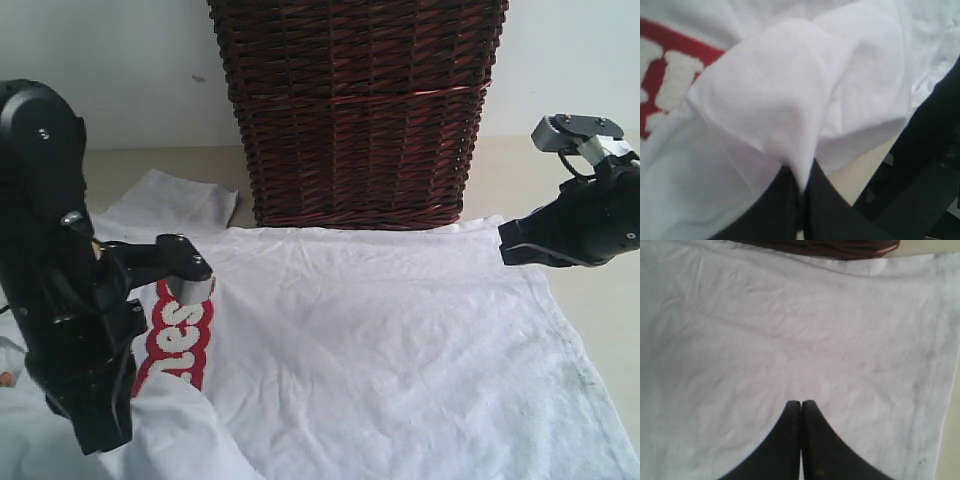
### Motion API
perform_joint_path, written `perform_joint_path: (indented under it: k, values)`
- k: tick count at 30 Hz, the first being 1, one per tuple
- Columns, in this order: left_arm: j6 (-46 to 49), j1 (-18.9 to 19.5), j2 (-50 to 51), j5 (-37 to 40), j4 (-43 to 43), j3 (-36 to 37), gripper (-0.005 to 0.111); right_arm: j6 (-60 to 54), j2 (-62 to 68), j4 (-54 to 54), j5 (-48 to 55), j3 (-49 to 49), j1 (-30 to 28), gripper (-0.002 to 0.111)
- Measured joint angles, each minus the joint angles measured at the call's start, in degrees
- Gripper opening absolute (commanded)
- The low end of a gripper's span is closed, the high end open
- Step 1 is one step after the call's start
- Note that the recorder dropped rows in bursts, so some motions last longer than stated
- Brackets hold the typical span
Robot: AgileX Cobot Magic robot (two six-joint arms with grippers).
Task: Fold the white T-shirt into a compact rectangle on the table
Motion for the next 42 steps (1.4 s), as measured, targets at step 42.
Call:
perform_joint_path:
  k: [42]
  values:
    - [-29.09, -5.14, -66.57, 1.12, -16.81, 30.48, 0.000, -0.39, 0.00, 0.00, 0.63, 0.00, 0.00, 0.000]
